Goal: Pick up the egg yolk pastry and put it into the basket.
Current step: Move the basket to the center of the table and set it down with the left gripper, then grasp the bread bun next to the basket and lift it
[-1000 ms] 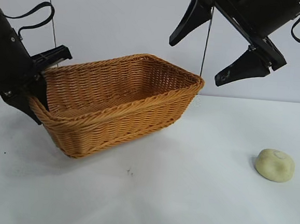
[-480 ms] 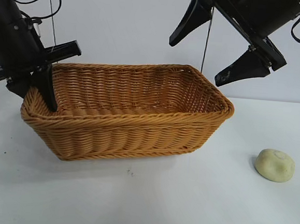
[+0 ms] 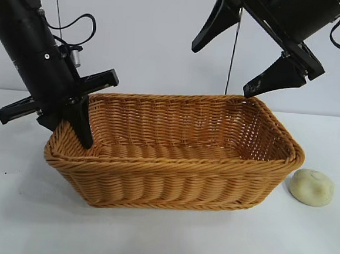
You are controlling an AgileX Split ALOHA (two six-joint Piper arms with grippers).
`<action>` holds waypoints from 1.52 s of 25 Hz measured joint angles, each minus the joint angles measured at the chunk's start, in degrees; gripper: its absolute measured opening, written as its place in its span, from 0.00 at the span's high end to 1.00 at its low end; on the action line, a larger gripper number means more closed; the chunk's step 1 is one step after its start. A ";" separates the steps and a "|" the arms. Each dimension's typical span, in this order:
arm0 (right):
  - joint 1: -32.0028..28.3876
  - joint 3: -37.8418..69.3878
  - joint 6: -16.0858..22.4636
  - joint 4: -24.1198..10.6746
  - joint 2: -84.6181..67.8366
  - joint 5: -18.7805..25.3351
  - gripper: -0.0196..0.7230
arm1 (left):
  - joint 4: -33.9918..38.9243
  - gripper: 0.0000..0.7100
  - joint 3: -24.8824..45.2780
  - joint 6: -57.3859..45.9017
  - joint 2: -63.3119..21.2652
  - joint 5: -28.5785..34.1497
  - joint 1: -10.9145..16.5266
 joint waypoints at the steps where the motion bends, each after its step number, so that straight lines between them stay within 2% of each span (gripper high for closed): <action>1: 0.00 0.00 0.00 0.00 0.00 0.00 0.04 | 0.00 0.85 0.00 0.43 0.50 -0.60 0.00; 15: 0.00 0.00 0.00 0.00 0.00 0.00 0.04 | 0.06 0.84 0.00 2.75 2.83 -3.48 0.00; 18: 0.00 0.00 0.00 0.00 0.00 0.00 0.04 | -0.42 0.69 0.00 2.87 2.83 -3.48 0.00; 23: 0.00 0.00 0.00 0.00 0.00 0.20 0.04 | -1.09 0.20 0.00 2.87 2.83 -2.89 0.00; 25: 0.00 0.00 0.00 0.00 0.00 0.21 0.04 | -1.29 0.10 -0.01 2.87 2.83 -1.46 0.00; 28: 0.00 0.00 0.00 0.00 0.00 0.21 0.04 | -1.29 0.05 -0.01 2.87 2.42 0.47 0.00; 32: 0.00 0.00 0.00 0.00 0.00 0.64 0.04 | 0.36 0.03 -1.64 2.87 -0.19 2.10 0.07; 38: 0.00 0.00 0.00 0.00 0.00 1.05 0.04 | 6.63 0.03 -10.66 2.87 -4.56 8.73 0.07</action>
